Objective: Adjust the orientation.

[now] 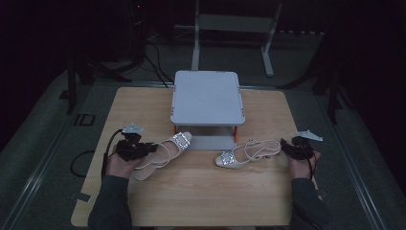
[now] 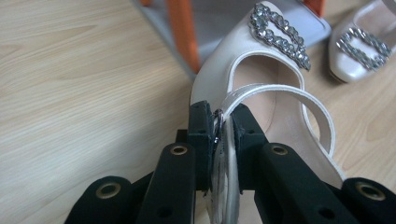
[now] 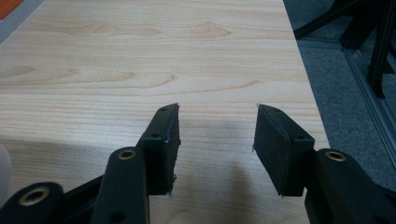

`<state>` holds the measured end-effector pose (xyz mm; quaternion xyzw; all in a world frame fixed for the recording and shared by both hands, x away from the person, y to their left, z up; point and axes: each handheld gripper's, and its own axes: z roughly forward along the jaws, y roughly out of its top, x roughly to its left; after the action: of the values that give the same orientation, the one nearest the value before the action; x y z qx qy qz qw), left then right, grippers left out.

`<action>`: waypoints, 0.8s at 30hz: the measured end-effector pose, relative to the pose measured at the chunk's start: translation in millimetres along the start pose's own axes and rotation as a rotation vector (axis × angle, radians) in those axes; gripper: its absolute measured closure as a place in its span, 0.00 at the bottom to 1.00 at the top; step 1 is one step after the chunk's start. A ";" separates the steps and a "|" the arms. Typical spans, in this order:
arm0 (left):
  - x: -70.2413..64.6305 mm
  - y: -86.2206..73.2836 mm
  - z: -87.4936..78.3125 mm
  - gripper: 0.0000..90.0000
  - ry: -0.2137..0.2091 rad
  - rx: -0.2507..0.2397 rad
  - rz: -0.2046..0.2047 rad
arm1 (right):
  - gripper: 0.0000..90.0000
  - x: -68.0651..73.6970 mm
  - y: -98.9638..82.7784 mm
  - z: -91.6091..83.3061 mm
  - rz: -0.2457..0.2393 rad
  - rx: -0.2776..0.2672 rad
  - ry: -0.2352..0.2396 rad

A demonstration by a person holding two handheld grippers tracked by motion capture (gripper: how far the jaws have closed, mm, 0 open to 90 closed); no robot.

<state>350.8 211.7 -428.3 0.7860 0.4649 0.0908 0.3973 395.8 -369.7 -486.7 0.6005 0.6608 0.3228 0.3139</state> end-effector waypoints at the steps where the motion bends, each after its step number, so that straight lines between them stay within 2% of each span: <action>1: 3.8 -1.4 -1.9 0.90 0.006 -0.006 -0.019 | 0.56 -0.1 0.0 0.1 0.000 0.000 0.000; 3: 11.1 -4.0 -4.8 0.90 0.019 -0.019 -0.061 | 0.56 -0.3 -0.1 0.3 0.000 0.000 -0.001; 7: 23.6 -9.2 -4.3 0.90 0.074 -0.050 -0.162 | 0.56 -0.2 -0.1 0.4 0.000 0.000 -0.002; 10: 32.8 -14.4 -1.5 0.90 0.074 -0.081 -0.236 | 0.56 0.3 -0.1 0.6 -0.002 0.000 0.000; 13: 37.8 -17.3 -1.9 0.90 0.069 -0.087 -0.262 | 0.56 0.2 0.1 0.6 -0.002 0.000 0.000; 16: 40.6 -18.2 -5.5 0.90 0.074 -0.088 -0.266 | 0.56 -0.2 -0.1 0.9 -0.001 0.003 0.001; 19: 44.8 -20.0 -10.2 0.90 0.113 -0.102 -0.301 | 0.56 -0.2 -0.1 0.9 -0.001 0.002 0.000; 21: 48.0 -21.1 -11.4 0.90 0.156 -0.104 -0.332 | 0.56 0.0 -0.1 1.0 -0.002 0.002 0.001; 24: 56.4 -24.5 -9.1 0.90 0.198 -0.108 -0.402 | 0.56 1.3 -0.4 1.9 -0.005 0.006 0.002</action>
<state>361.2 268.1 -452.4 0.6425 0.6432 0.1112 0.4014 397.0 -368.4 -488.2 0.5997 0.6635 0.3205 0.3121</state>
